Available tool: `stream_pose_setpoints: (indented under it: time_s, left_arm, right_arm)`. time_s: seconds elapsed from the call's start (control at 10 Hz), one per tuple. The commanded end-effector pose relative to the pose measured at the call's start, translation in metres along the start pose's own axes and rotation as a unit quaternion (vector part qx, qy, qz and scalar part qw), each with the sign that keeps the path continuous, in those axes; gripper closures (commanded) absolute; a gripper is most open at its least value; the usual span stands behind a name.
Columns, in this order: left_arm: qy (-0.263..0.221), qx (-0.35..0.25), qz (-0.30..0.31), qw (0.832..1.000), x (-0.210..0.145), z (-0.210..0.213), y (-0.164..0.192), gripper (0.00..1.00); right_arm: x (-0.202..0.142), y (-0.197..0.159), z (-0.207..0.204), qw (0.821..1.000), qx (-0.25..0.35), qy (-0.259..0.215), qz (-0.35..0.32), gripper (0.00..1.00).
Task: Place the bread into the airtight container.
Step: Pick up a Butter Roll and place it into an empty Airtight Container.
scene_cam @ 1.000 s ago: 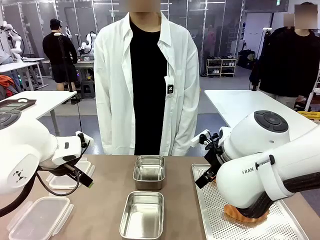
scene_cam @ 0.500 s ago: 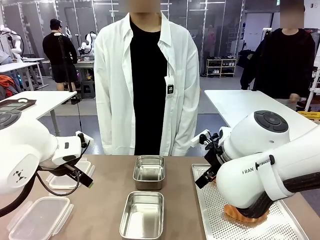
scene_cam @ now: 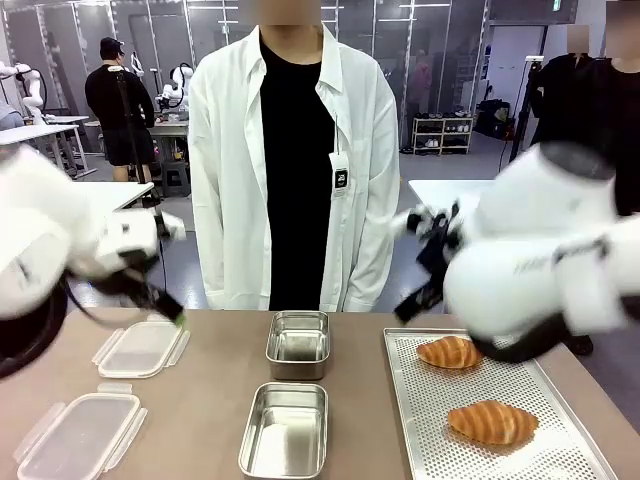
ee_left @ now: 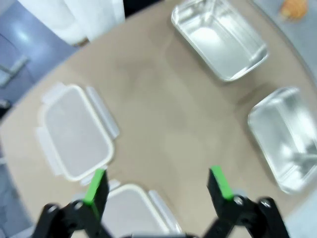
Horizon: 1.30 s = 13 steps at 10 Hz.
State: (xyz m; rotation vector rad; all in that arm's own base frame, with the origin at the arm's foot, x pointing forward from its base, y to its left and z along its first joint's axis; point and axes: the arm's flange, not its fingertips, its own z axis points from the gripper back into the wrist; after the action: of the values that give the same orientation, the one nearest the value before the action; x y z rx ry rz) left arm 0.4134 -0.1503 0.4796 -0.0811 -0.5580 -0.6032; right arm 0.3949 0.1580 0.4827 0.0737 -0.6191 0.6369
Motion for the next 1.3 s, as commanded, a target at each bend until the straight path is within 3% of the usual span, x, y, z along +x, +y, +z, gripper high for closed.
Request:
stream_pose_setpoints:
  time_s: [0.0,0.2,0.4,0.6,0.8,0.9,1.0,1.2]
  left_arm:
    - [0.006,-0.051,0.016,0.999,0.034,0.102,0.034,0.0]
    - [-0.008,-0.101,0.036,0.994,0.036,0.197,0.061,0.0]
    - [-0.037,-0.128,0.023,0.991,0.004,0.288,0.085,0.0]
    - [-0.07,-0.129,0.019,0.989,-0.033,0.341,0.111,0.0]
    - [-0.1,-0.137,0.048,0.984,-0.053,0.36,0.127,0.0]
    - [-0.117,-0.143,0.062,0.981,-0.061,0.358,0.135,0.0]
    - [-0.092,-0.117,0.044,0.988,-0.054,0.366,0.126,0.0]
    - [-0.092,-0.117,0.044,0.988,-0.054,0.366,0.126,0.0]
  right_arm:
    - [0.02,-0.034,0.092,0.999,0.031,0.005,0.007,0.0]
    - [0.009,-0.064,0.175,0.998,0.058,0.005,0.01,0.0]
    - [-0.031,-0.091,0.256,0.997,0.071,-0.022,0.012,0.0]
    - [-0.066,-0.113,0.303,0.998,0.057,-0.038,0.015,0.0]
    - [-0.086,-0.125,0.327,0.997,0.061,-0.047,-0.004,0.0]
    - [-0.086,-0.13,0.333,0.993,0.062,-0.093,-0.03,0.0]
    - [-0.086,-0.123,0.329,0.997,0.055,-0.05,-0.008,0.0]
    - [-0.086,-0.123,0.329,0.997,0.055,-0.05,-0.008,0.0]
